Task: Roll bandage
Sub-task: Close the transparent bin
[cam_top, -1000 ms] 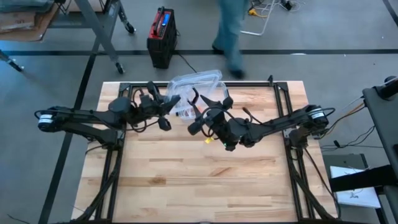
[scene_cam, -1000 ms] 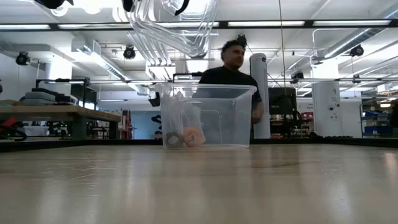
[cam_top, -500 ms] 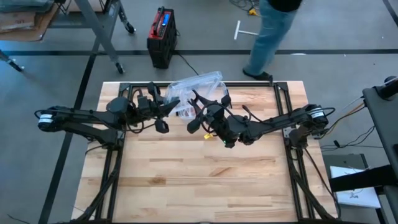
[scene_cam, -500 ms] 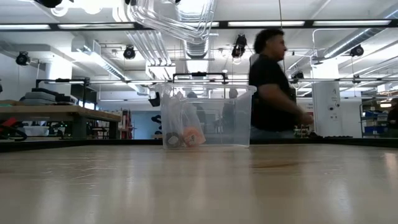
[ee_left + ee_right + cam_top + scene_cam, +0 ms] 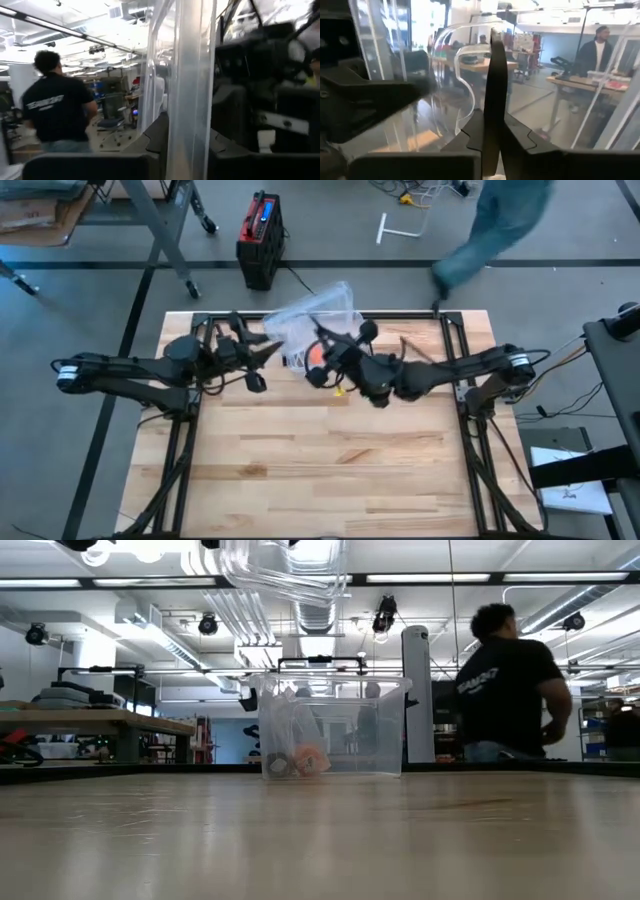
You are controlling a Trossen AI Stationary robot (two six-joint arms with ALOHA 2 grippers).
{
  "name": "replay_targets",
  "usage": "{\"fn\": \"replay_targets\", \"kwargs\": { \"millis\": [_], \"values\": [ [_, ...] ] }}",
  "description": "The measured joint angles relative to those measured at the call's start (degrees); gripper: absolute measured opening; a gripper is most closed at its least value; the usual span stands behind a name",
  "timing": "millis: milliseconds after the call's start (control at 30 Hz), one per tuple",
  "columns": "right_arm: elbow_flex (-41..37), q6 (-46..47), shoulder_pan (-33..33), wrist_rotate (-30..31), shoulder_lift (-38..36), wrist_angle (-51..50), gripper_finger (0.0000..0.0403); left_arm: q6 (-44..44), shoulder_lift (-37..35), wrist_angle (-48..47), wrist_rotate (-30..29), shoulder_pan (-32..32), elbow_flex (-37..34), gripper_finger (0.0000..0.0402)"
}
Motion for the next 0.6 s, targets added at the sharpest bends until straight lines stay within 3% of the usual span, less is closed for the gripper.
{"fn": "replay_targets", "kwargs": {
  "millis": [133, 233, 333, 433, 600],
  "values": [
    [4.6, 0.5, -0.7, 0.5, -2.9, -16.6, 0.0029, 3.5, -4.1, -7.0, -4.7, -0.1, 0.1, 0.0075],
    [10.3, 1.9, -2.1, -1.0, -5.6, -36.5, 0.0024, 5.3, -8.6, -15.2, -10.0, 0.0, 1.1, 0.0110],
    [18.6, 6.7, -5.7, -10.5, -6.7, -59.0, 0.0024, 5.2, -12.9, -23.3, -15.7, 0.0, 2.6, 0.0147],
    [27.3, 9.6, -11.5, -23.2, -5.5, -77.6, 0.0024, 3.2, -16.0, -27.9, -17.4, 0.0, 3.5, 0.0181],
    [36.1, 3.2, -20.1, -37.6, -0.4, -95.9, 0.0024, 1.7, -17.3, -28.6, -17.3, 0.0, 3.4, 0.0222]
  ]
}}
